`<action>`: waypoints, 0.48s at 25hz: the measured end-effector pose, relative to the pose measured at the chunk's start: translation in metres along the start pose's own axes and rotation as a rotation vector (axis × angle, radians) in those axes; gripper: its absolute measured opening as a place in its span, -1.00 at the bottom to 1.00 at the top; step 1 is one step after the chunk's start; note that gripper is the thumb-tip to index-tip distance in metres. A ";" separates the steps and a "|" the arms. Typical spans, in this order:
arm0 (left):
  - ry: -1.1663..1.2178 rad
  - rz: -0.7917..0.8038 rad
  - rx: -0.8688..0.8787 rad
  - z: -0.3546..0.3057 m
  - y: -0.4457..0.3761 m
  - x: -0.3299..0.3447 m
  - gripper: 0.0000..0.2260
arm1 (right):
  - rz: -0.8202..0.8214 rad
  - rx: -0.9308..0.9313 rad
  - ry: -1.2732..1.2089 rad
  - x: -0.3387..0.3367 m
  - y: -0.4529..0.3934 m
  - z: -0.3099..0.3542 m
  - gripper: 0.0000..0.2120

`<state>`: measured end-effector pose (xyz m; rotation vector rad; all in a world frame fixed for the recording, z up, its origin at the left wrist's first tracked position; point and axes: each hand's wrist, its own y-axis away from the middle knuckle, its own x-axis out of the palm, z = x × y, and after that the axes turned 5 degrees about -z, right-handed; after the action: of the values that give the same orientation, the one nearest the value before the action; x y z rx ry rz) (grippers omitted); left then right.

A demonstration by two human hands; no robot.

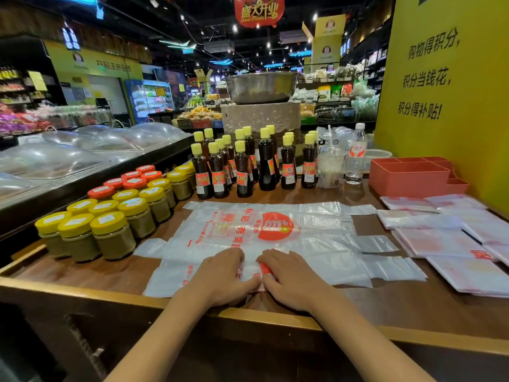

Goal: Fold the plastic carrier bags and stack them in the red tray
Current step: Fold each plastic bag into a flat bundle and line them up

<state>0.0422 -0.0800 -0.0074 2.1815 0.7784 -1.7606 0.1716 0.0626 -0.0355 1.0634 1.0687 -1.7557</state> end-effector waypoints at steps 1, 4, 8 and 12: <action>-0.012 -0.021 -0.017 -0.001 0.002 -0.002 -0.51 | 0.018 0.009 0.030 0.000 0.000 0.000 -0.53; 0.006 -0.036 -0.054 -0.004 0.005 -0.003 -0.57 | 0.077 0.027 0.105 -0.003 0.001 0.001 -0.51; -0.108 0.067 -0.023 -0.006 -0.010 0.011 -0.42 | 0.120 0.094 0.169 -0.005 -0.002 -0.005 -0.49; -0.120 0.060 0.030 -0.019 -0.042 0.020 -0.44 | 0.061 0.229 0.224 -0.010 -0.014 -0.024 -0.46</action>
<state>0.0381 -0.0306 -0.0158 2.0727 0.6566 -1.8646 0.1679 0.0910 -0.0294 1.4470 0.9715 -1.7711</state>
